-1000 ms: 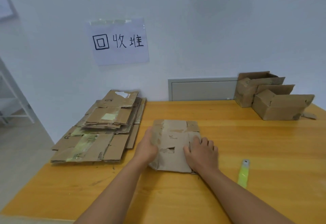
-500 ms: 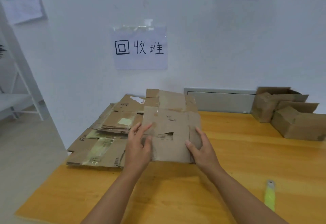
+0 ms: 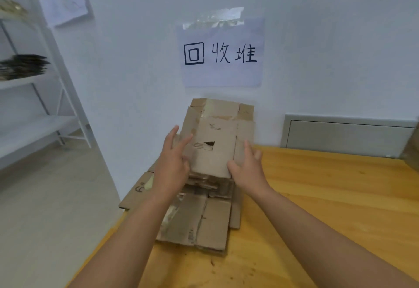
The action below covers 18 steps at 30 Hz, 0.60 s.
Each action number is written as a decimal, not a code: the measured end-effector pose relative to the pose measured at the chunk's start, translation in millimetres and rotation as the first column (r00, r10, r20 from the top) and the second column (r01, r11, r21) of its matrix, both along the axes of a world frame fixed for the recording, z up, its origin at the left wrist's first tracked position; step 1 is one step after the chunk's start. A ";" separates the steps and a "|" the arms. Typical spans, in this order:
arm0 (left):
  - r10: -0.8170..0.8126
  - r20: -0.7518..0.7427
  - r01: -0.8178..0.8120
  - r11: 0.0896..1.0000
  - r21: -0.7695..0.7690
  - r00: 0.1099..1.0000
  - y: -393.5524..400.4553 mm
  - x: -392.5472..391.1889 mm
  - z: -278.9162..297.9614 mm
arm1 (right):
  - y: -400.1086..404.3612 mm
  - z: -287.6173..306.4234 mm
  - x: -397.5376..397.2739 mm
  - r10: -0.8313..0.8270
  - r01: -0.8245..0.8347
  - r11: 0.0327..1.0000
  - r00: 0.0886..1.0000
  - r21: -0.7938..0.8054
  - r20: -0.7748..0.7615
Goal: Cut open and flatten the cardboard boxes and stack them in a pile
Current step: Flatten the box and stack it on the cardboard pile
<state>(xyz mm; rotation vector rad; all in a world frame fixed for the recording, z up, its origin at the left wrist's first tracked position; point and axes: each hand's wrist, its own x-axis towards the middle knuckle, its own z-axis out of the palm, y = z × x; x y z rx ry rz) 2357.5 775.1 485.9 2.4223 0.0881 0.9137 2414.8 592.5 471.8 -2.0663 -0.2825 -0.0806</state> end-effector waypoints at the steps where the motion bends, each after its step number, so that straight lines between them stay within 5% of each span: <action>1: 0.021 0.000 -0.021 0.999 0.039 1.000 9.0 11.8 -0.6 | 11.7 1.1 9.9 0.008 -0.008 1.000 1.000 -0.015 -0.010; 8: 0.167 -0.287 -0.083 0.956 0.283 0.943 44.0 59.2 -44.5 | 50.1 -35.2 39.4 0.010 -0.032 0.956 0.997 -0.293 -0.078; 12: 0.288 -0.339 -0.155 0.916 0.369 0.896 37.8 63.4 -60.1 | 46.9 -46.7 40.4 -0.048 0.065 0.848 0.998 -0.526 0.046; 18: 0.185 -0.391 -0.043 0.938 0.344 0.902 26.6 69.3 -60.6 | 46.5 -34.7 73.2 0.170 -0.062 0.760 0.980 -0.647 0.106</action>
